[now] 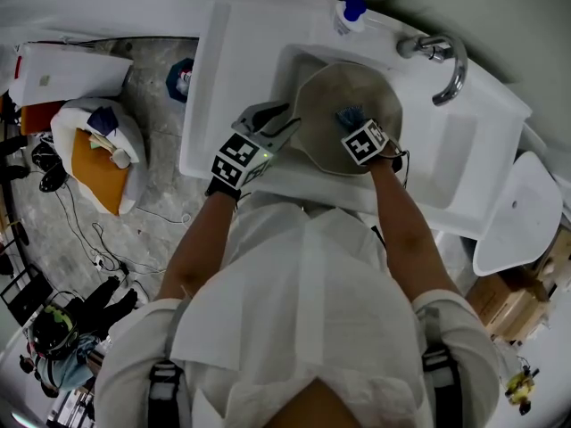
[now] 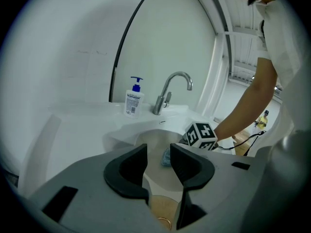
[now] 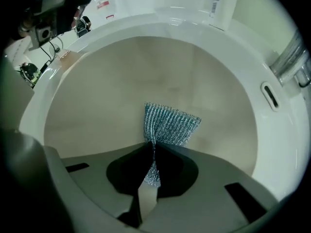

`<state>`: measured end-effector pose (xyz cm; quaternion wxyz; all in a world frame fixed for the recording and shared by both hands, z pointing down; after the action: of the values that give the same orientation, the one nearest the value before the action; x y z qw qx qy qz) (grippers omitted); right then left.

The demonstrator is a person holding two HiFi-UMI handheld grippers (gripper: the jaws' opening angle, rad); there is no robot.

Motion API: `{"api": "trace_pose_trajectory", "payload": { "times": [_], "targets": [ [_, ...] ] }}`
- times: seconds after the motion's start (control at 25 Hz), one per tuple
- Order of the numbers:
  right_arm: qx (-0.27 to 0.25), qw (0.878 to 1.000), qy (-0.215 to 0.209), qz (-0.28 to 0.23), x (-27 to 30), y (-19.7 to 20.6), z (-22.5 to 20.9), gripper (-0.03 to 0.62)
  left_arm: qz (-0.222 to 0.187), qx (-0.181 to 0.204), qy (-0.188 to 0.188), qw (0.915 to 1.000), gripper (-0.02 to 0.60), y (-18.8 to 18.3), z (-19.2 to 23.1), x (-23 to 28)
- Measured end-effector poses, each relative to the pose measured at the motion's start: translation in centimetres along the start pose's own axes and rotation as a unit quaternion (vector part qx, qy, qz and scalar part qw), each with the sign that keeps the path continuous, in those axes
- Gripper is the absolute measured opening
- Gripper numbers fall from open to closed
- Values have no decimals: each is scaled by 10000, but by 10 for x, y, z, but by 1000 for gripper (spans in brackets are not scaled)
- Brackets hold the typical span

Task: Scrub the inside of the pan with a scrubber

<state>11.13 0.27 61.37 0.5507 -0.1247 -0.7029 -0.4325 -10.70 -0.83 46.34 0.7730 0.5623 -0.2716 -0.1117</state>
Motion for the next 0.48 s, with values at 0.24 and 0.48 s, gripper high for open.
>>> {"api": "trace_pose_trajectory", "payload": {
  "times": [0.24, 0.48],
  "targets": [
    [546, 9980, 284, -168, -4, -3, -13, 20, -62, -17, -31, 10000, 152, -4, 4, -4],
    [1401, 9854, 899, 348, 1, -4, -43, 21, -27, -22, -36, 10000, 150, -5, 5, -10]
  ]
}}
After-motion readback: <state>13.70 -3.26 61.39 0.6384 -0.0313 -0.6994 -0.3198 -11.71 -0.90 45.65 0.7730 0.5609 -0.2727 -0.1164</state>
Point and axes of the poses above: the fingertips, and each gripper's own axes: x forward along the fingers, z to its left, y out of its underside, the point moved 8 cm from there along -x, backward along the fingers, and after that the axes turned 15 degrees about -z, right-handed, at the moved point
